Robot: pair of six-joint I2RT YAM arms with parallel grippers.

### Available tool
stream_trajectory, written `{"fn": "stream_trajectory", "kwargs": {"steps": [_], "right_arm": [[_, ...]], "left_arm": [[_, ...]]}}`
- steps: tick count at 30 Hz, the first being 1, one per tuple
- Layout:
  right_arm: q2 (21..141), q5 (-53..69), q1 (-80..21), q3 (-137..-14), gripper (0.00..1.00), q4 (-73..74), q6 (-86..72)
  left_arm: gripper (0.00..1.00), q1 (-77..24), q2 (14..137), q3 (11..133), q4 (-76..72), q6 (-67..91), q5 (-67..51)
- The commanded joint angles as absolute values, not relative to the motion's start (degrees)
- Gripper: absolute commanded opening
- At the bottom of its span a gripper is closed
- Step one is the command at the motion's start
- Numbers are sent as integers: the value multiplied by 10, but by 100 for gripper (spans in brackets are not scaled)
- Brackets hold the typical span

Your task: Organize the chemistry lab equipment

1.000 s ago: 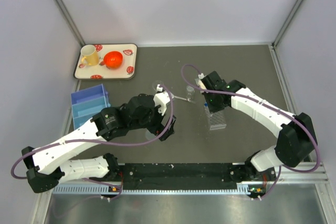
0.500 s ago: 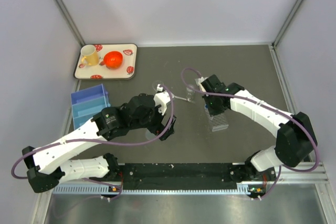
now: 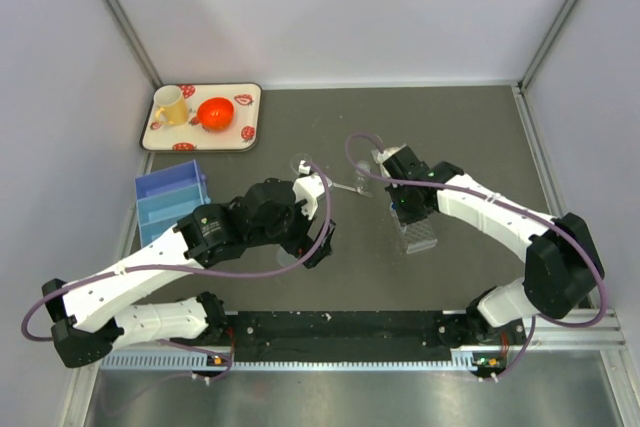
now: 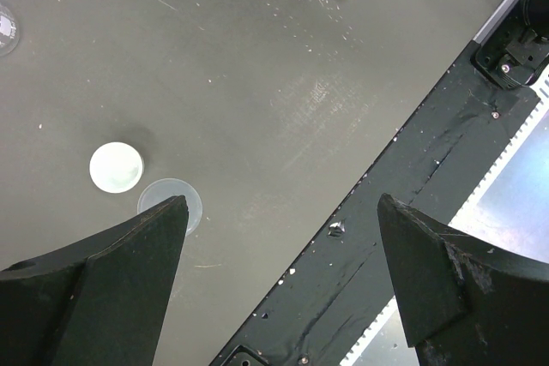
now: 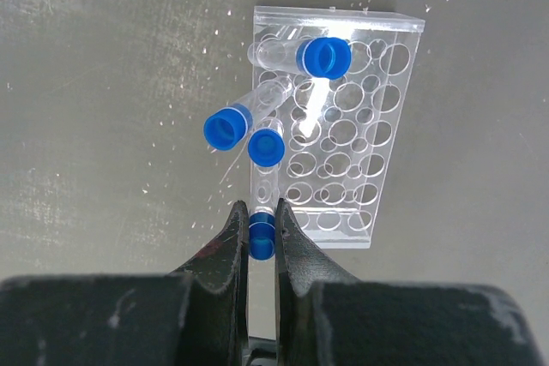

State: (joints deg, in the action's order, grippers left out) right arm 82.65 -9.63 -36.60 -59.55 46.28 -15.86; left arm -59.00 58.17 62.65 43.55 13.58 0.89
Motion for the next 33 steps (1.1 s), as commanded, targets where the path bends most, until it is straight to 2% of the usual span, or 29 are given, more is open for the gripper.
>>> {"fn": "stream_trajectory", "kwargs": {"steps": [1, 10, 19, 28, 33], "right_arm": [[819, -98, -369, -591, 0, 447, -167], [826, -96, -370, -587, 1, 445, -169], [822, -92, -370, -590, 24, 446, -170], [796, -114, -387, -625, 32, 482, -174], [766, -148, -431, -670, 36, 533, -185]], "left_arm": [[97, -589, 580, 635, 414, 139, 3], [97, -589, 583, 636, 414, 140, 4], [97, -589, 584, 640, 415, 141, 4], [97, -589, 582, 649, 421, 143, -14], [97, -589, 581, 655, 426, 147, -17]]}}
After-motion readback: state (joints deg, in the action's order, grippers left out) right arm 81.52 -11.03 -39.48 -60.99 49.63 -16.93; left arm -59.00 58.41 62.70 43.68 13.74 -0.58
